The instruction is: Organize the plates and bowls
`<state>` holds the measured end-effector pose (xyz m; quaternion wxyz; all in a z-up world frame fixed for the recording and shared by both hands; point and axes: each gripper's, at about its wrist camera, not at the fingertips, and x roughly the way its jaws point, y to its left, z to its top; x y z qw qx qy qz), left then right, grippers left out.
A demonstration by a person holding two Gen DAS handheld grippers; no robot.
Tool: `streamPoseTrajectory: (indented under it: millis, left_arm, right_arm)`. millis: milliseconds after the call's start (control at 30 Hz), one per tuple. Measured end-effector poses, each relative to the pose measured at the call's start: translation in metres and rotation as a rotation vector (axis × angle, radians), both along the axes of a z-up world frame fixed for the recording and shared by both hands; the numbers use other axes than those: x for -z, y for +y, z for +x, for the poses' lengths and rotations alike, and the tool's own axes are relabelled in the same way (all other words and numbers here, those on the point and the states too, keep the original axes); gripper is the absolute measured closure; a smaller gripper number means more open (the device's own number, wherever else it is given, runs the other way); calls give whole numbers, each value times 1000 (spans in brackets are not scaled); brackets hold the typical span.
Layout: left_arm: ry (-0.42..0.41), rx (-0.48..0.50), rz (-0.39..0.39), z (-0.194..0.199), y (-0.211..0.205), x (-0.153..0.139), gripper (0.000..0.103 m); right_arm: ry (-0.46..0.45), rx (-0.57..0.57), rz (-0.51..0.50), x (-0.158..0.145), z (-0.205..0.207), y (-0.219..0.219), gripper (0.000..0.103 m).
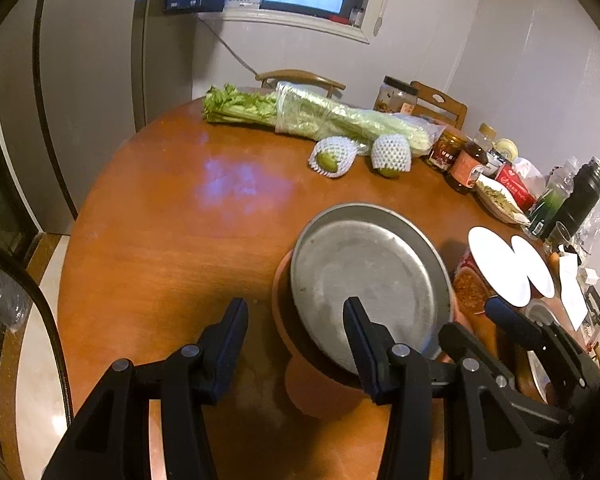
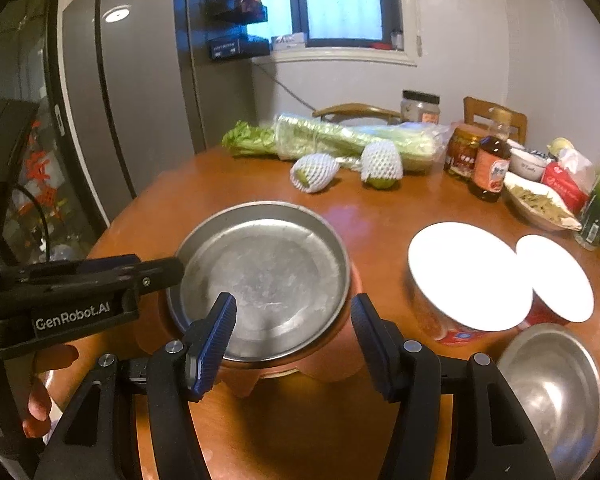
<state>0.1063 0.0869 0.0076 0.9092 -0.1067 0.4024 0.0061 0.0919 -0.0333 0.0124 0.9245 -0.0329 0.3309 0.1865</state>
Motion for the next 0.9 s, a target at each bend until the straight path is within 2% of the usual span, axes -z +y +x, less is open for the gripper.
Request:
streamPoseTrajectory:
  millis: [567,900]
  left_arm:
    - [-88,49,36,-27,-49,-46,53]
    - [-108,78,29,-36,-76,-58,52]
  right_arm:
    - [-113,100,38,-52,-40,-66,40]
    - [-169,172,20,-68,-61,-107,36]
